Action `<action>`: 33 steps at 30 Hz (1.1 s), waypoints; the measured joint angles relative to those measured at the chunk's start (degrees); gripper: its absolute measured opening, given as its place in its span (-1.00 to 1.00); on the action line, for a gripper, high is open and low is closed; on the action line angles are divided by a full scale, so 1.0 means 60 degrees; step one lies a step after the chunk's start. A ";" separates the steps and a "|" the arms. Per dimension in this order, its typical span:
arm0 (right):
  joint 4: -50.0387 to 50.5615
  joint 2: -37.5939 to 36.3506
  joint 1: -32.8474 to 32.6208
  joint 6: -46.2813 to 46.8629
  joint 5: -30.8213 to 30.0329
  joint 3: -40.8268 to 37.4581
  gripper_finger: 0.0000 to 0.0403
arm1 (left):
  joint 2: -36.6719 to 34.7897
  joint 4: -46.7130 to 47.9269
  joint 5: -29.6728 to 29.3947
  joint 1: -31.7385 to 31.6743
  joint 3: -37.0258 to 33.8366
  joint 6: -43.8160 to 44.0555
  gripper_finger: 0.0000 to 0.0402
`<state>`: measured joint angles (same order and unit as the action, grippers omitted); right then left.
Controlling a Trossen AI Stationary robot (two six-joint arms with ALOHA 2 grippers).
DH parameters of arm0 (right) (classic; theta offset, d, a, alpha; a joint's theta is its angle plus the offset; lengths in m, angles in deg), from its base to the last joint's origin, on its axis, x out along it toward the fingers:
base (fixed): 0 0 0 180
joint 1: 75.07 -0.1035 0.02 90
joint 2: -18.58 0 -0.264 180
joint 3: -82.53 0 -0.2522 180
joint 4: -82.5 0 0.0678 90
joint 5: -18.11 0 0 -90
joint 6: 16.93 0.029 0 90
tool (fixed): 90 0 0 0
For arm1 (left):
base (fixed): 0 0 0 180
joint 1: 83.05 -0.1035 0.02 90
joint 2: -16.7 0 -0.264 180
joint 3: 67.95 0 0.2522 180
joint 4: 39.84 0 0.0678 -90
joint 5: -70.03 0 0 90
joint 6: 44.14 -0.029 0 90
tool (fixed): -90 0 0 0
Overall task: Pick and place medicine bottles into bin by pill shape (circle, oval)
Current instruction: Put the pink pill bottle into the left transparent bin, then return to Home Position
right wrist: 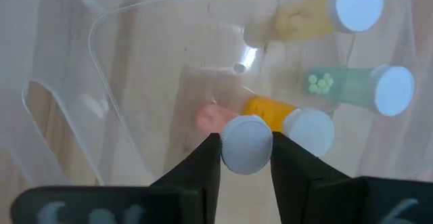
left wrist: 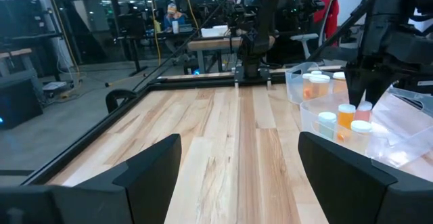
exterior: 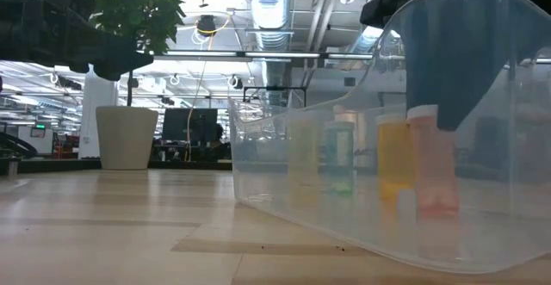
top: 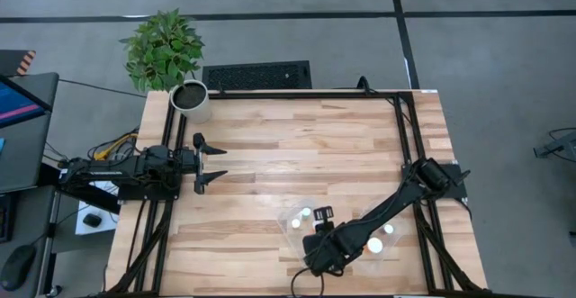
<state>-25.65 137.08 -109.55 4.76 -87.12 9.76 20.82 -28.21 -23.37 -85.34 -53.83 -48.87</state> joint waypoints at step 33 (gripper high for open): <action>0.2213 -0.7679 -0.0336 -0.1556 -0.5665 -0.1435 0.12 | 0.0000 0.0000 0.0000 0.0001 0.0000 0.0000 0.46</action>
<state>-12.38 91.00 -111.57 -4.57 -121.11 1.16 20.82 -28.21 -23.37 -85.33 -53.83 -48.87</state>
